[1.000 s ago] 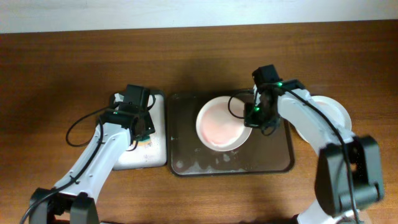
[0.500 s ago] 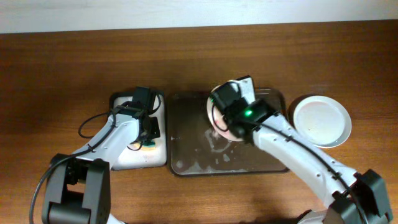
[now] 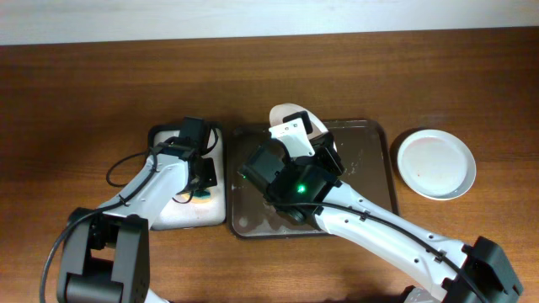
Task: Clean dirty plates on tray and stack at the side
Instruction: 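Lift the pink plate with the right gripper and stack it on the right pile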
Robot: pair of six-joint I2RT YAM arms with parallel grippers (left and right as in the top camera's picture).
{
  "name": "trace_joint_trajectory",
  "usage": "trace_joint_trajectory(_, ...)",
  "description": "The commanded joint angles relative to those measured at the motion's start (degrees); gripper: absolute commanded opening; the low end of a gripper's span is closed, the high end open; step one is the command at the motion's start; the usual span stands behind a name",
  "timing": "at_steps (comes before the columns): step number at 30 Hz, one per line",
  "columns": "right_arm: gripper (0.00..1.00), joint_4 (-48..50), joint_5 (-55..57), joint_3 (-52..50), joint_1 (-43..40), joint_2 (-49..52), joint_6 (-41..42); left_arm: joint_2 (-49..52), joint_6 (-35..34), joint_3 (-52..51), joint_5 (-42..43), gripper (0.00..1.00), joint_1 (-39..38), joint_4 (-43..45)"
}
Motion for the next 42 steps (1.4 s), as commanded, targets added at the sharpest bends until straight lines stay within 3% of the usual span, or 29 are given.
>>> trace_joint_trajectory(1, 0.04, 0.3, -9.6, 0.0, -2.8, -1.6, 3.4, 0.6, 1.1, -0.4, 0.6, 0.00, 0.3, 0.1)
trace_joint_trajectory(6, 0.04, -2.3, -27.1, 0.0, -15.4, -1.6, 12.3, 0.6, 1.1, -0.4, 0.6, 0.00, 0.3, -0.4)
trace_joint_trajectory(14, 0.04, -3.8, -52.9, 0.0, -48.3, -1.6, 12.3, 0.6, 1.1, -0.4, 0.6, 0.00, 0.3, -0.3)
trace_joint_trajectory(22, 0.04, -8.0, -54.9, -0.2, -71.9, 0.2, 12.3, 0.6, 1.1, -0.4, 0.6, 0.00, 0.3, 0.1)
trace_joint_trajectory(26, 0.04, -8.0, -54.9, -0.2, -76.6, 1.3, 12.3, 0.6, 1.1, -0.4, 0.6, 0.00, 0.3, 0.1)
trace_joint_trajectory(27, 0.09, -8.0, -54.9, -0.3, -77.1, 1.3, 12.3, 0.6, 1.1, -0.4, 0.6, 0.00, 0.3, 0.1)
trace_joint_trajectory(29, 0.41, -7.8, -56.5, -0.3, -77.2, 1.3, 12.3, 0.6, 1.1, -0.4, 0.6, 0.00, 0.3, 0.1)
trace_joint_trajectory(31, 0.49, -7.5, -61.3, -0.3, -77.1, 1.5, 10.1, 0.6, 1.1, -0.4, 0.6, 0.01, 0.3, 0.1)
trace_joint_trajectory(34, 0.49, -8.1, -73.2, -0.8, -77.1, 1.5, 3.6, 0.2, 4.0, 1.1, 0.6, 0.16, 0.3, -0.1)
trace_joint_trajectory(35, 0.49, -8.8, -74.2, -0.9, -77.0, 1.5, 3.7, -0.5, 6.3, 3.3, 0.6, 0.26, 0.3, -0.9)
trace_joint_trajectory(38, 0.46, -9.2, -74.4, -2.0, -74.3, 1.5, 0.8, -4.4, 8.0, 9.9, 1.6, 0.45, 0.2, -2.2)
trace_joint_trajectory(42, 0.46, -8.4, -74.4, -2.1, -67.3, 1.5, -3.6, -5.1, 7.9, 10.9, 13.7, 0.43, -2.9, -1.5)
